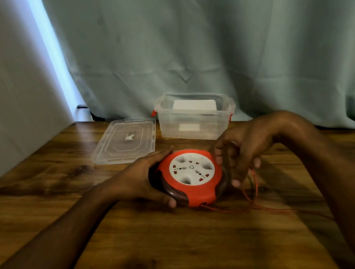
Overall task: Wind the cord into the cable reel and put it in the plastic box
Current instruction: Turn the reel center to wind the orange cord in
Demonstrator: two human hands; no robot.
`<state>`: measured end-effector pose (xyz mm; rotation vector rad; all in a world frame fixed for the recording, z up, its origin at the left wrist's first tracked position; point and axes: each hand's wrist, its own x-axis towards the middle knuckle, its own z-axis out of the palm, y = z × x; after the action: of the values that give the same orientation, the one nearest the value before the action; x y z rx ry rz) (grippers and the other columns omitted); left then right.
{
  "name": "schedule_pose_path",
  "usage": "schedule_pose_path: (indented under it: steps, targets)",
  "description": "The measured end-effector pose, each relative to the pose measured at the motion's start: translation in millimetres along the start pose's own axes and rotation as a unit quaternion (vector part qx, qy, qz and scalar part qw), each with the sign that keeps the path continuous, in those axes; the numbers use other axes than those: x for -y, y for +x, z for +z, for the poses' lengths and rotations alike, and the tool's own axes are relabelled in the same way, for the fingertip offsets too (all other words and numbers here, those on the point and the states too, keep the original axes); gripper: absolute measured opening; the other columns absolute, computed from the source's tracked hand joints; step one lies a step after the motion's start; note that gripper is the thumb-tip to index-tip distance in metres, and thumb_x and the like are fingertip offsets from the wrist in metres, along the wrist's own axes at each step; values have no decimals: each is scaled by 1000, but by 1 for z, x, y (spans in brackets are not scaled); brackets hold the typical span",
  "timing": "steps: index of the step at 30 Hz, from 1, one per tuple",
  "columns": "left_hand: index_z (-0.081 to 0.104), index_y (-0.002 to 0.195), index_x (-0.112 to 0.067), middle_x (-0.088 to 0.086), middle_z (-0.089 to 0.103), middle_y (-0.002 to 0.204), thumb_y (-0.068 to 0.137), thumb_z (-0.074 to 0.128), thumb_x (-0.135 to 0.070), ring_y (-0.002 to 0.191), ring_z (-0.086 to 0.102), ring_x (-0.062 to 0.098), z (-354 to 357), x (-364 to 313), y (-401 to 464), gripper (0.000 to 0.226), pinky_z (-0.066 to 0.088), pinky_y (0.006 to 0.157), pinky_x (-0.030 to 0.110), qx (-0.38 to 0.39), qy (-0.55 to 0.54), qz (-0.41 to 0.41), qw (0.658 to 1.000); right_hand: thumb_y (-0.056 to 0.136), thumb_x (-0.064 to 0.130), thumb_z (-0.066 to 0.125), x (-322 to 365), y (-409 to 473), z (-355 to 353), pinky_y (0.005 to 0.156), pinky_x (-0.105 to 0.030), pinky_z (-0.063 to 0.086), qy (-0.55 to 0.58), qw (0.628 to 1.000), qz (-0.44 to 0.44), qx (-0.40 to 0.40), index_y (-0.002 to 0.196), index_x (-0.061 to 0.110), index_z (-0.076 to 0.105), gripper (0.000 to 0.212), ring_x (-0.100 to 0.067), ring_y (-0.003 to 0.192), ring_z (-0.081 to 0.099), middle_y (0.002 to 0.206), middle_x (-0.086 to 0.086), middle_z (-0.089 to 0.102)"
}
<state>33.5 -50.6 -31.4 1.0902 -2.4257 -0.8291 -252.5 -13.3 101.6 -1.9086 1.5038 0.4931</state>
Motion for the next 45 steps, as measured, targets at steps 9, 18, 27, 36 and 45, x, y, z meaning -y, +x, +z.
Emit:
schedule_pose_path:
  steps: [9, 18, 27, 36, 45]
  targets:
    - [11, 153, -60, -55, 20, 140, 38, 89, -80, 129, 23, -32, 0, 2, -1, 142, 24, 102, -6, 5, -3, 0, 1000, 81, -12, 73, -9, 14, 1, 51, -29, 58, 13, 993, 89, -73, 113, 14, 59, 44, -29, 67, 74, 105, -21, 73]
    - [11, 157, -53, -54, 16, 140, 38, 89, -79, 125, 19, -36, -1, 0, -1, 145, 22, 99, -8, 7, -5, -1, 1000, 95, -3, 46, -17, 10, -8, 35, -21, 43, 81, 991, 16, -103, 91, 6, 74, 31, -23, 41, 62, 51, -4, 55]
    - [10, 158, -52, -51, 16, 142, 37, 88, -81, 126, 22, -32, -1, -3, -2, 147, 22, 98, -8, 12, -4, -6, 1000, 94, -9, 61, -7, -5, -3, 79, -33, 63, 88, 991, -105, -16, 129, 17, 70, 44, -18, 110, 72, 115, -1, 77]
    - [11, 159, -50, -34, 20, 156, 36, 85, -84, 145, 24, -7, -1, -5, -2, 148, 23, 108, 2, 13, 6, -8, 1000, 79, 32, 84, 0, -11, 5, 71, -34, 52, -278, 879, 279, -270, 78, 19, 59, 29, -16, 82, 64, 82, 3, 63]
    - [7, 154, -57, -53, 12, 141, 37, 82, -87, 143, 21, -10, -2, -7, -2, 143, 20, 104, -3, 15, 11, -7, 1000, 86, 8, 68, -4, -9, -7, 83, -32, 58, -164, 950, 47, -262, 121, 27, 69, 40, -13, 95, 66, 115, 5, 69]
